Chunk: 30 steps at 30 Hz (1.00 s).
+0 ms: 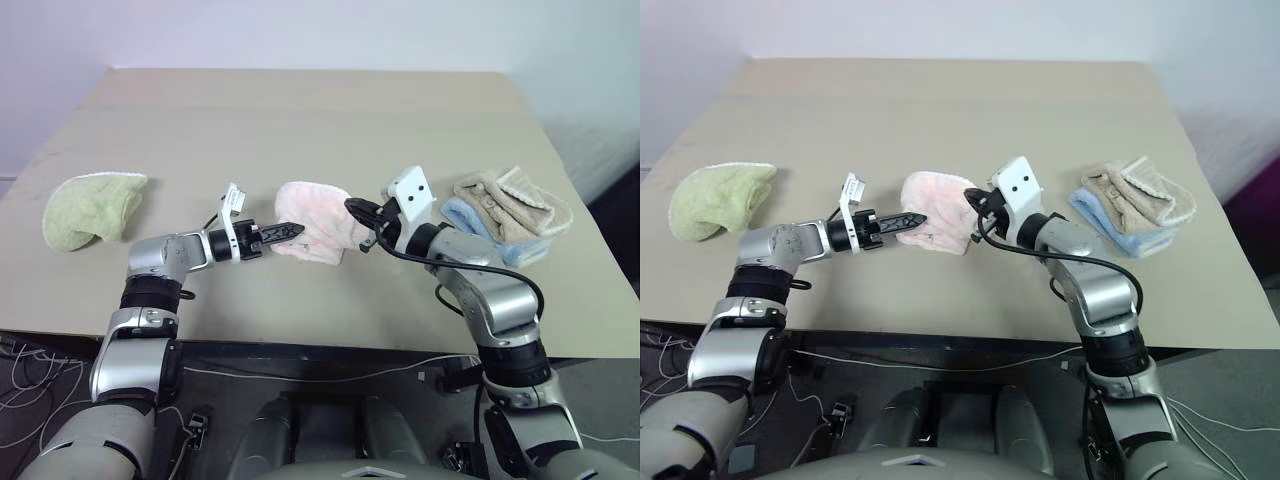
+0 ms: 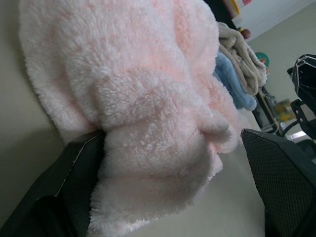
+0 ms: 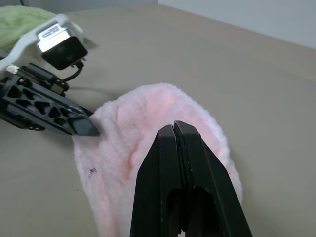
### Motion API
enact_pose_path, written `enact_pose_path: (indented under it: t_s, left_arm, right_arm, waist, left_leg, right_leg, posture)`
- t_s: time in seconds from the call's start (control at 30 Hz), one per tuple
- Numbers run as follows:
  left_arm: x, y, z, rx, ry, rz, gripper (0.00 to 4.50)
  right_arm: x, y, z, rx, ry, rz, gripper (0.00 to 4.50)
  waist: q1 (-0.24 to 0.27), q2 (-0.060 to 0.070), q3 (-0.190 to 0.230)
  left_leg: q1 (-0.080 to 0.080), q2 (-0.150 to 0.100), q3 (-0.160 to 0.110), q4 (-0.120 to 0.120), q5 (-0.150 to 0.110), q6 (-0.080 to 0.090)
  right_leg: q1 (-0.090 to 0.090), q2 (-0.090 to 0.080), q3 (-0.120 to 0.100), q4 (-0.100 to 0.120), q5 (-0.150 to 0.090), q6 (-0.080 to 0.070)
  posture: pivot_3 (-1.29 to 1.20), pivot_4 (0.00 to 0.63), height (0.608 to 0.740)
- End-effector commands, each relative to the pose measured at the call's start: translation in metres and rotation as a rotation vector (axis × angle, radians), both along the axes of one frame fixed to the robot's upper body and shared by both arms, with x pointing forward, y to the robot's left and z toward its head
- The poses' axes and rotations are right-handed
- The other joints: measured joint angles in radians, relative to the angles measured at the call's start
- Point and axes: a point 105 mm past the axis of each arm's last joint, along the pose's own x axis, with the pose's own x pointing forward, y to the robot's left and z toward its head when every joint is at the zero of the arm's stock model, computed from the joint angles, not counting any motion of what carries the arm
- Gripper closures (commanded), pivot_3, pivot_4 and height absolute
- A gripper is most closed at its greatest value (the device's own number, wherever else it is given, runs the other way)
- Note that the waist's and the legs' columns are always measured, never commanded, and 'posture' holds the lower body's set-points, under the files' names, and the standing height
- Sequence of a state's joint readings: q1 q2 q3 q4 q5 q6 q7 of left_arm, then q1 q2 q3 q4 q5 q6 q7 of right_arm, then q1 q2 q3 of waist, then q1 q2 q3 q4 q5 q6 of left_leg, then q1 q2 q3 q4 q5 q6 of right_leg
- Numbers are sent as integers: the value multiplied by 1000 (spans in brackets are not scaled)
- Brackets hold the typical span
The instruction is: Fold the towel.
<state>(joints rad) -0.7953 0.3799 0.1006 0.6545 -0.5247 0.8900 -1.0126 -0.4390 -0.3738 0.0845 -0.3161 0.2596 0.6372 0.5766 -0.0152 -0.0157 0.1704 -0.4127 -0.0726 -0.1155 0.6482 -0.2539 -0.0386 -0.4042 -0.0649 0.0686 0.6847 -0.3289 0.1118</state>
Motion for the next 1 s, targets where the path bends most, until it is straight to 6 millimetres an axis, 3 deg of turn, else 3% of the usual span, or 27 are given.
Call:
enact_pose_path:
  t_s: [0.03, 0.43, 0.63, 0.8, 0.9, 1.0]
  left_arm:
    - [1, -2, 0, -23, 17, 23, 560]
    - [5, 14, 6, -110, -7, 142, 4339]
    - [12, 35, 37, -233, -140, 302, 4450]
    - [17, 90, 90, -380, -307, 590, 4450]
    - [10, 139, 127, -492, -425, 812, 4450]
    - [-5, 175, 143, -487, -522, 952, 4450]
  right_arm:
    - [-16, -1, 12, 10, -39, 64, 4500]
    - [-19, -11, 12, 3, -35, 61, 4500]
    - [-15, -19, 13, -1, -40, 22, 4500]
    - [-12, -26, 15, 1, -47, -8, 4500]
    - [-11, -28, 16, 0, -48, -12, 4500]
    - [-9, -26, 17, -3, -50, -3, 4500]
  waist:
    - [0, 0, 0]
    - [-4, 0, 0]
    - [-3, -1, 0]
    - [-4, -1, 1]
    - [-3, -1, 1]
    - [-3, -1, 1]
  left_leg:
    - [0, 0, 0, 0, 0, 0]
    - [0, 1, 0, 0, 0, 0]
    - [0, 1, 0, 0, 0, 0]
    - [0, 2, 0, 0, 0, 0]
    - [0, 2, 0, 0, 0, 0]
    - [0, 2, 0, 0, 0, 0]
  right_leg:
    - [0, 0, 0, 0, 0, 0]
    - [-1, 0, 0, 0, 0, 0]
    - [-1, 0, 0, 0, 0, 0]
    - [-1, 0, 1, 0, 0, 0]
    - [-1, 0, 1, 0, 0, 0]
    - [-1, 0, 1, 0, 0, 0]
  posture:
    - [0, 150, 740]
    - [0, 150, 740]
    - [0, 150, 740]
    - [0, 150, 740]
    - [0, 150, 740]
    - [0, 150, 740]
